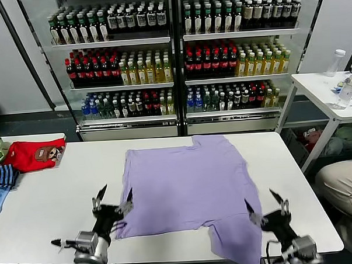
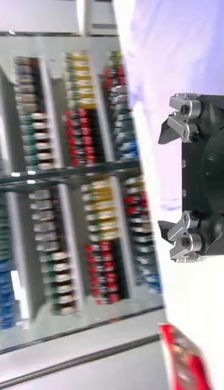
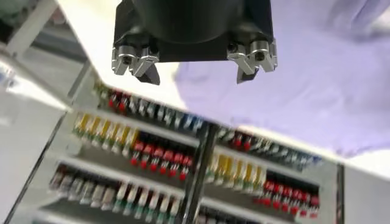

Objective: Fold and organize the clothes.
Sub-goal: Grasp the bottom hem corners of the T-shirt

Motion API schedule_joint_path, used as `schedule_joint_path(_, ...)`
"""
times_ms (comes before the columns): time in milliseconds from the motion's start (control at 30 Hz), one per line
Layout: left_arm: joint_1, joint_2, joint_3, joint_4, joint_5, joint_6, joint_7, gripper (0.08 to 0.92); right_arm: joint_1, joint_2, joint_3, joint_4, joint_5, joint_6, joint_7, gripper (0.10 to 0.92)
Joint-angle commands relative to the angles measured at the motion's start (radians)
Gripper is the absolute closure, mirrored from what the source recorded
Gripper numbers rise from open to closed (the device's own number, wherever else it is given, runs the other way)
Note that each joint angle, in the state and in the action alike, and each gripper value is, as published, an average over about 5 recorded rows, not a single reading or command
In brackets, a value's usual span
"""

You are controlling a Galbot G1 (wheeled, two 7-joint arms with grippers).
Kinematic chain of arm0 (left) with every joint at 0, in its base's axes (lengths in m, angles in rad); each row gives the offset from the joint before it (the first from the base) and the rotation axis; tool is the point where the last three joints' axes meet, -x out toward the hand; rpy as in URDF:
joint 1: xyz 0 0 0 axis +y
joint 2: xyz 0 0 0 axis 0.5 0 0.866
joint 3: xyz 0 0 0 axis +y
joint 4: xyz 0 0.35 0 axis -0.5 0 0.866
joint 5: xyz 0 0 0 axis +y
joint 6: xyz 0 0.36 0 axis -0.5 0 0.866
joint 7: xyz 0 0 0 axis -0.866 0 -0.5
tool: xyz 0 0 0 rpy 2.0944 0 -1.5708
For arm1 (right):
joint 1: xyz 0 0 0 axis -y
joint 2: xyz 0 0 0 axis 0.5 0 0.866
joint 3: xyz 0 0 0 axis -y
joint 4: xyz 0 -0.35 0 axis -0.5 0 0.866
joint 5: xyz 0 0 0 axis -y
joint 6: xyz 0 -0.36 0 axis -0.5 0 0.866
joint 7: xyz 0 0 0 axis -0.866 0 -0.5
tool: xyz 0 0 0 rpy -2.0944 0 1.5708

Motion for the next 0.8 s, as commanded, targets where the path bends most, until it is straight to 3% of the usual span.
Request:
schedule_joint_path(33, 0.177, 0.064, 0.014, -0.070, -0.121, 0.125, -0.088, 0.177, -0.144, -0.001, 0.008, 0.019, 0.044, -0.009, 0.007, 0.203)
schedule_joint_path(600, 0.149, 0.044, -0.028, 0.004, -0.146, 0.156, -0.073, 0.177, -0.081, 0.036, -0.065, -0.030, 0.069, -0.017, 0.032, 0.203)
schedule_joint_path(800, 0.145, 0.041, -0.027, 0.018, -0.142, 0.153, -0.069, 0.251, -0.071, 0.033, -0.071, -0.029, 0.116, -0.039, 0.055, 0.309)
